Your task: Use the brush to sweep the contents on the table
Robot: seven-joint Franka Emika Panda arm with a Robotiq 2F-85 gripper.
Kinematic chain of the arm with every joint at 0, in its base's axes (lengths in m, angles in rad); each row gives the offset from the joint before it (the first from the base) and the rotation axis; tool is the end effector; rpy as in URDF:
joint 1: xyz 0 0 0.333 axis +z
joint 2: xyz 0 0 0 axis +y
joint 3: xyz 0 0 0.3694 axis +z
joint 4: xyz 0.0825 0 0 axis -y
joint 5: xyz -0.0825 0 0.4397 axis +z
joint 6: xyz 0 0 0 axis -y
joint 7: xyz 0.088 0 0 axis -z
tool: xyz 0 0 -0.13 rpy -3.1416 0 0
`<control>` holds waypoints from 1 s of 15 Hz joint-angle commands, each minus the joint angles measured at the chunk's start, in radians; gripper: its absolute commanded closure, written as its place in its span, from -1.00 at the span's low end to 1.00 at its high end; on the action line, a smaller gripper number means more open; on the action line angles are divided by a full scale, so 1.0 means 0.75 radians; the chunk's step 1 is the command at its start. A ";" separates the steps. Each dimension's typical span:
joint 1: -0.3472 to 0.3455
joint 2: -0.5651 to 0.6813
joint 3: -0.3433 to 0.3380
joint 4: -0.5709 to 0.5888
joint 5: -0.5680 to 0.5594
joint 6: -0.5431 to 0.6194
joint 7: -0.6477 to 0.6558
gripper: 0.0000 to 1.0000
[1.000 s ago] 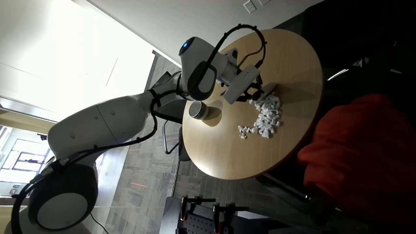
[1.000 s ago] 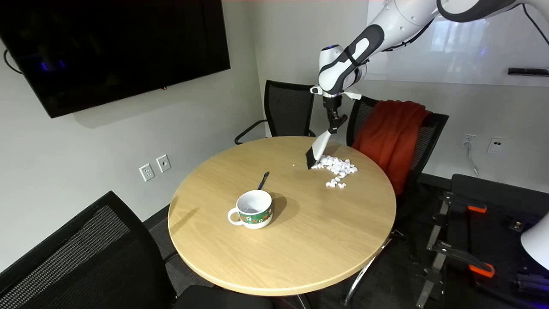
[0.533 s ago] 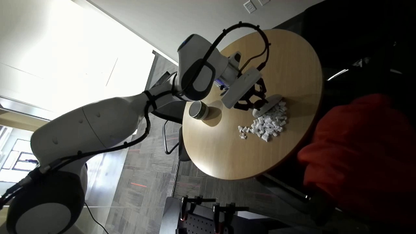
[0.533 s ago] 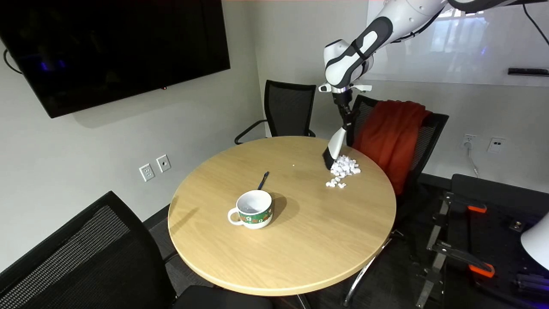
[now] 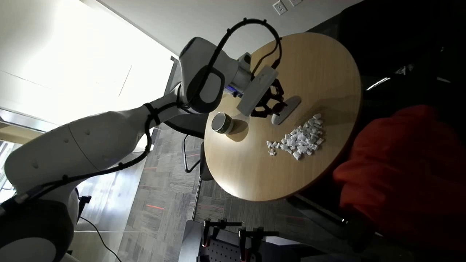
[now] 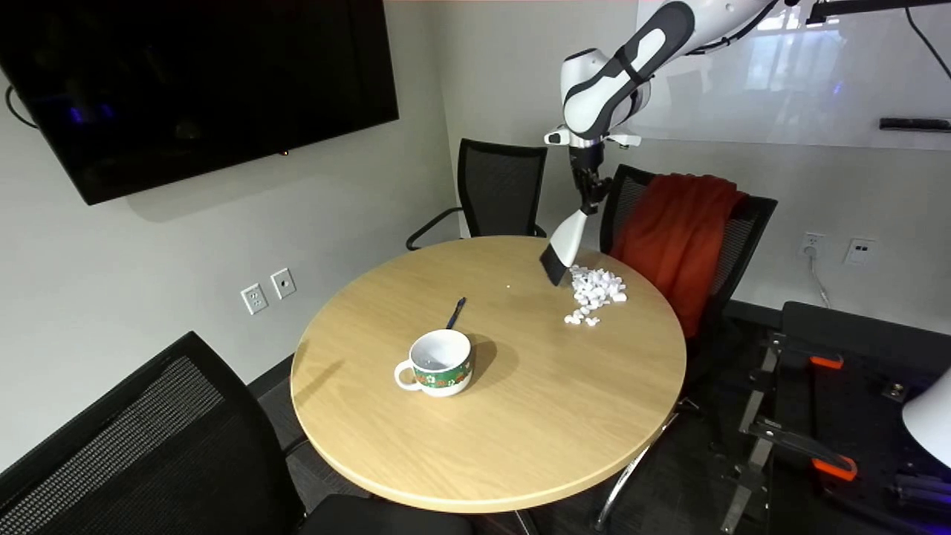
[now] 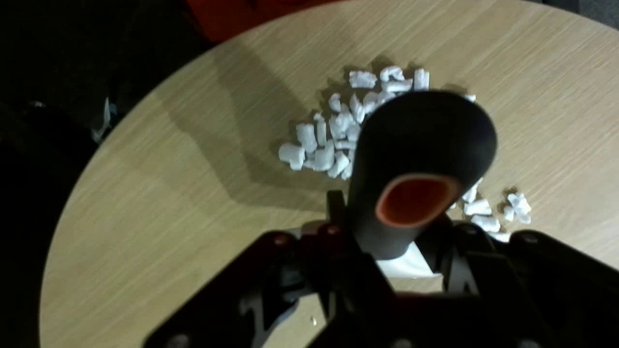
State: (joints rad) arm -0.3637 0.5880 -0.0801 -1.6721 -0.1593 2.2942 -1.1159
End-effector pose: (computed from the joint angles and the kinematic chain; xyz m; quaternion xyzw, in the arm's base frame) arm 0.6849 -0.3252 0.2535 0.9197 0.3834 -0.0459 0.0708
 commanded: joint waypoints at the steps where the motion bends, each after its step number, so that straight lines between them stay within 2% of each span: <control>1: -0.006 -0.128 0.099 -0.146 0.083 0.098 -0.200 0.75; 7: -0.023 -0.135 0.275 -0.214 0.317 0.214 -0.601 0.75; 10: -0.080 -0.096 0.367 -0.190 0.538 0.201 -0.893 0.75; 11: 0.012 -0.084 0.269 -0.167 0.465 0.171 -0.755 0.75; 12: 0.011 -0.081 0.273 -0.167 0.490 0.170 -0.786 0.25; 15: 0.020 -0.069 0.255 -0.167 0.484 0.171 -0.781 0.25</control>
State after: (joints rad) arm -0.3696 0.5375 0.1342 -1.7996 0.1866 2.4262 -1.6916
